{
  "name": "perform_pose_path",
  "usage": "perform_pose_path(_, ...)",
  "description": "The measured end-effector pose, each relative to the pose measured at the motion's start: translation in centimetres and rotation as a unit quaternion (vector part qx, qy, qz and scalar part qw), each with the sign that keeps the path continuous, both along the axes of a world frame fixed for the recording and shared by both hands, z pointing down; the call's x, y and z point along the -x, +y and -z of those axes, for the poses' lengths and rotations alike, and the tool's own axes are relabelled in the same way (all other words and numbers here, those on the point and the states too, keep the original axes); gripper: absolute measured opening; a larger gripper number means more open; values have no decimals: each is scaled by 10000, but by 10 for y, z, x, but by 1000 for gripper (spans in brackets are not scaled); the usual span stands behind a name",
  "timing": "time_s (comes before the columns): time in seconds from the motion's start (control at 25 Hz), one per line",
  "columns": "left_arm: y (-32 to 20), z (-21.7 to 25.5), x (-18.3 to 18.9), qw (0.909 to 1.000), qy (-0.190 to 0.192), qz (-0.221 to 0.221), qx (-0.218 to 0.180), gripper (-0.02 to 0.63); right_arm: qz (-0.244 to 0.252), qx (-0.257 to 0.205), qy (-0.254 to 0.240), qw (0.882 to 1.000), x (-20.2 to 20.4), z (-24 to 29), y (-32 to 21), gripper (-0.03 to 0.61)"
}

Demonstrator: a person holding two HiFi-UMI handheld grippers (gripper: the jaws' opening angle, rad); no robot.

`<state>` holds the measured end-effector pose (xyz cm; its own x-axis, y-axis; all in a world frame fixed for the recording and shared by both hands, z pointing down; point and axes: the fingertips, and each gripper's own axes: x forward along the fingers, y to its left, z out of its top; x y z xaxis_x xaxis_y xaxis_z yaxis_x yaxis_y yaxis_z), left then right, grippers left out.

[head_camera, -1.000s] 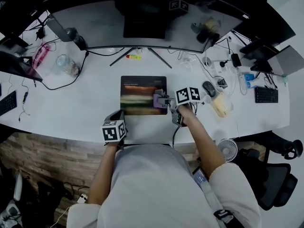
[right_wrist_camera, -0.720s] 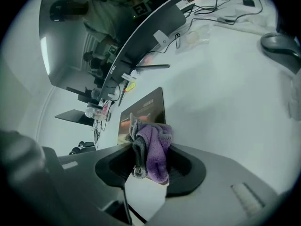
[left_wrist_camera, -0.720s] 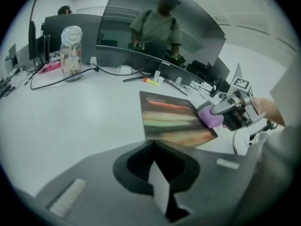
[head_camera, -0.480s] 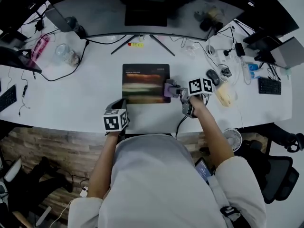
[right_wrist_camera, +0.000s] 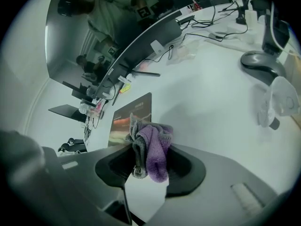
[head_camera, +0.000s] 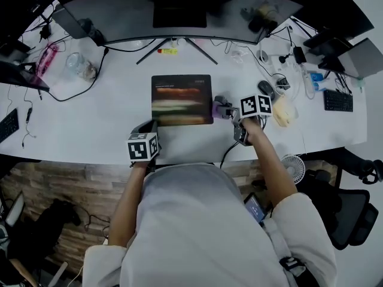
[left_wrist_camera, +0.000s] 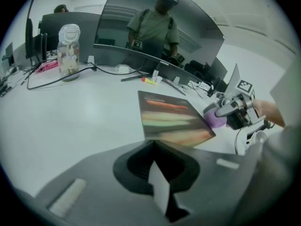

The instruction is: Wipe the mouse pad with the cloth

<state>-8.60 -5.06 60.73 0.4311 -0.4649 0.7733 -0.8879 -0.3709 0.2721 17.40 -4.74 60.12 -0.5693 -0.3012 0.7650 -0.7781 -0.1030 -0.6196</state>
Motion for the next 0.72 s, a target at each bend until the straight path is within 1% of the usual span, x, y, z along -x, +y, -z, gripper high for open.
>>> perform_pose_path(0.12, 0, 0, 0, 10000, 26, -13, 24, 0, -14, -110, -78, 9999, 3, 11, 0, 183)
perform_pose_path(0.28, 0, 1, -1, 10000, 18, -50, 22, 0, 88, -269, -292, 9992, 25, 23, -5, 183)
perform_pose_path(0.4, 0, 1, -1, 10000, 24, -52, 27, 0, 253, -293, -428, 9983, 48, 25, -5, 183)
perform_pose_path(0.72, 0, 1, 0, 9999, 50, -60, 63, 0, 911, -382, -638, 9931, 122, 25, -2, 184)
